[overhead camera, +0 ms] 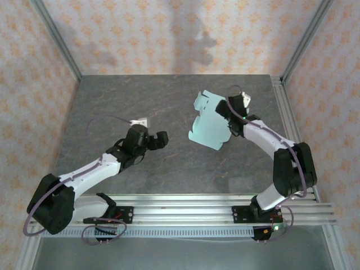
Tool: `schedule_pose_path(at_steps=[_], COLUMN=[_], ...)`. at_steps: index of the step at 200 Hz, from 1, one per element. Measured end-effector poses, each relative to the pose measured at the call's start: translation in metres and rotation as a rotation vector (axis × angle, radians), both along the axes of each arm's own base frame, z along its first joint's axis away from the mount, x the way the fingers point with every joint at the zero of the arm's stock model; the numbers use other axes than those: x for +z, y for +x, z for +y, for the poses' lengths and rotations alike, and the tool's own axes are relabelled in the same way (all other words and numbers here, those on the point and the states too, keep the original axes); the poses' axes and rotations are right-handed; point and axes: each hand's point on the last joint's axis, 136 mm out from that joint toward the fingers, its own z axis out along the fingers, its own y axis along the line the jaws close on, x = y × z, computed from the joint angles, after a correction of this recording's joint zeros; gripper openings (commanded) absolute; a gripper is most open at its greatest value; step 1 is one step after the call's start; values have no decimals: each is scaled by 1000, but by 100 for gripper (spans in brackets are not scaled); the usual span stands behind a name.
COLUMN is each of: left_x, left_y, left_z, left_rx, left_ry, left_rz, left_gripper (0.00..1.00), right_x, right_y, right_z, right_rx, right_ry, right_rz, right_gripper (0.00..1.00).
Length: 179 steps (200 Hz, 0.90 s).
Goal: Fold the paper box
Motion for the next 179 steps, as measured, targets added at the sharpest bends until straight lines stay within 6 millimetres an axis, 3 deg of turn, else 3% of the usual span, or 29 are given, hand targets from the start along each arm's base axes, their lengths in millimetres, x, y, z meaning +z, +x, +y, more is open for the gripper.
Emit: schedule_pose_path(at_steps=[38,66,82,108,119,152,179], left_x=[9,11,11,10,10,8,6], left_y=[6,9,9,8,7,7,8], left_z=[-37,-58,-67,-75,-74,-72,-69], left_rx=[-61,-99,-116,-142,-143,-132,-121], left_ry=[-2,-1,1,19,29,40,51], left_rz=[-19,-21,-21,-26,-29,-32,-31], left_gripper=[100,100,100,100,100,100,100], right_x=[-18,-57,-83,-112,-117,-108,-99], right_y=[17,33,43,52,51,49,27], right_z=[-72,-103,-104,-95,-90,-87,-87], right_rx=[21,45,89,134,139,109,28], right_ry=[-18,19,64,132,162,200,243], right_rz=[153,291,359,424,436,401,362], right_gripper=[81,72,61,23,13,0,0])
